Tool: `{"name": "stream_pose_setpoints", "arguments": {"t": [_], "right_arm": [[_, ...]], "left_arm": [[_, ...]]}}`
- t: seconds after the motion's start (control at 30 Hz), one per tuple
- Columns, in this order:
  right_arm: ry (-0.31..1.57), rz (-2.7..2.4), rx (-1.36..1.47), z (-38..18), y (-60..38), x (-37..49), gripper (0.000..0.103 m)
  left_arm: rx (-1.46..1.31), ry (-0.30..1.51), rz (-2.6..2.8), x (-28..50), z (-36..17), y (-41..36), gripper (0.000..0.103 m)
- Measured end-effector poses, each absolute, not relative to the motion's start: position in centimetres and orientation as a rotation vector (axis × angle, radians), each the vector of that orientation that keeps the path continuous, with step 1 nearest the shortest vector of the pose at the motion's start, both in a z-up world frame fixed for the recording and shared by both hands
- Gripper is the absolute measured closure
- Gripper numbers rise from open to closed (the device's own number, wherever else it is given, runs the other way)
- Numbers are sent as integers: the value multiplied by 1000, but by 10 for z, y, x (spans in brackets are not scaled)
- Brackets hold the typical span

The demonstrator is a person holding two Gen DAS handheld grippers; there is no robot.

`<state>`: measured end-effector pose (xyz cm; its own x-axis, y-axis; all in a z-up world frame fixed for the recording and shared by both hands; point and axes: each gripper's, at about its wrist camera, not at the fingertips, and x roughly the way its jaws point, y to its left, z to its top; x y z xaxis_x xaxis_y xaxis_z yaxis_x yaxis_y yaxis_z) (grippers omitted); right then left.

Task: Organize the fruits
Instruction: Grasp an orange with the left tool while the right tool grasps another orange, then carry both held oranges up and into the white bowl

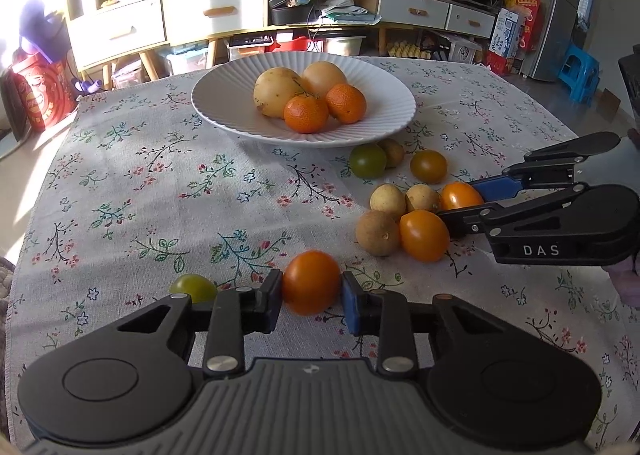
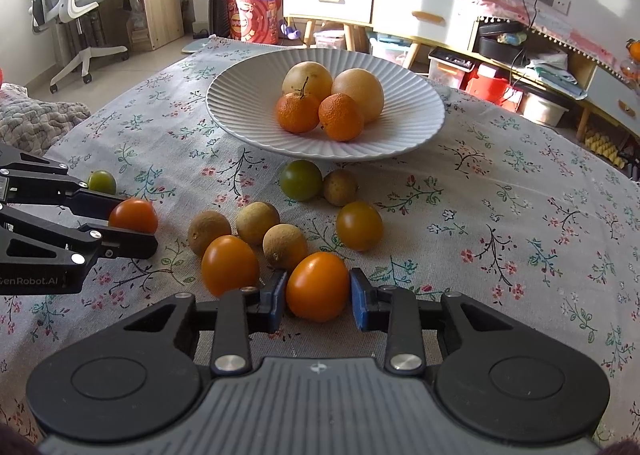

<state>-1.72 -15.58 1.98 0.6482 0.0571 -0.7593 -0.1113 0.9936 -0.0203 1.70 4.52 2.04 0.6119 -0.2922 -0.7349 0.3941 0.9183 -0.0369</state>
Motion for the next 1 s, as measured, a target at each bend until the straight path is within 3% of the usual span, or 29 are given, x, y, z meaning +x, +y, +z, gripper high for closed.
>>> {"name": "stream_pose_setpoints", "arguments": {"t": [1.0], "right_arm": [[787,108,23,58,-163,-8,73]], "left_arm": [[37,758,-404,32,55,40,83]]}}
